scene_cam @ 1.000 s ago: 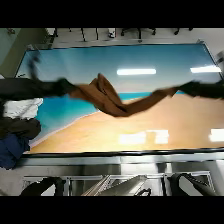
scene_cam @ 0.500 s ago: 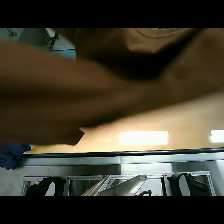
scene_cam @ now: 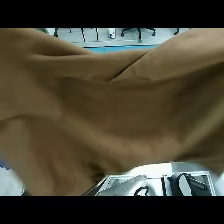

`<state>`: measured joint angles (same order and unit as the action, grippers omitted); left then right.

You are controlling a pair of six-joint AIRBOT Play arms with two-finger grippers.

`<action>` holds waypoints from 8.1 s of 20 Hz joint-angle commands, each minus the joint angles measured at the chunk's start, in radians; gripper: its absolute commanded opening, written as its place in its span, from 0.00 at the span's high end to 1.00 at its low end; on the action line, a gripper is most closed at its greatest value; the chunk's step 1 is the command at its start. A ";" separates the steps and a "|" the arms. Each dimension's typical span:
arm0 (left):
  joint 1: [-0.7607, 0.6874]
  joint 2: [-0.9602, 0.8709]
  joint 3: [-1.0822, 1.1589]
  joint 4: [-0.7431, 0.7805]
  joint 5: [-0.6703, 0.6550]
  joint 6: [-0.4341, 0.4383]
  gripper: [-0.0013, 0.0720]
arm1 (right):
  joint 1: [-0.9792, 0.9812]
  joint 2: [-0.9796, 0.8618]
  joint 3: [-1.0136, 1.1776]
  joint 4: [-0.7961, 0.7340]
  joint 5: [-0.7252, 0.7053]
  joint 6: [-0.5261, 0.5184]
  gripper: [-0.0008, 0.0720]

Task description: Fold the shirts.

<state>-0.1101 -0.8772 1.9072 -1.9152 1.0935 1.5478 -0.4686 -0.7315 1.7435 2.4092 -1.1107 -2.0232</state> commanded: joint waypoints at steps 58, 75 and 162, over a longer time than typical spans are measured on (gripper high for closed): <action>0.129 -0.677 -0.466 0.057 0.386 -0.073 0.02 | 0.181 -0.712 -0.666 -0.282 -0.154 0.143 0.23; -0.095 -0.222 -1.503 -0.312 -0.103 -0.142 0.05 | 0.198 -0.618 -0.924 -0.274 -0.077 0.108 0.04; -0.372 -1.141 0.038 -0.128 0.029 -0.105 0.96 | 0.232 -1.133 -0.045 -0.053 -0.209 0.036 0.95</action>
<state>-0.3954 -1.9285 1.9453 -2.0434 1.2160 1.4338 -0.2279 -1.9518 1.6970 2.3577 -1.2804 -1.9842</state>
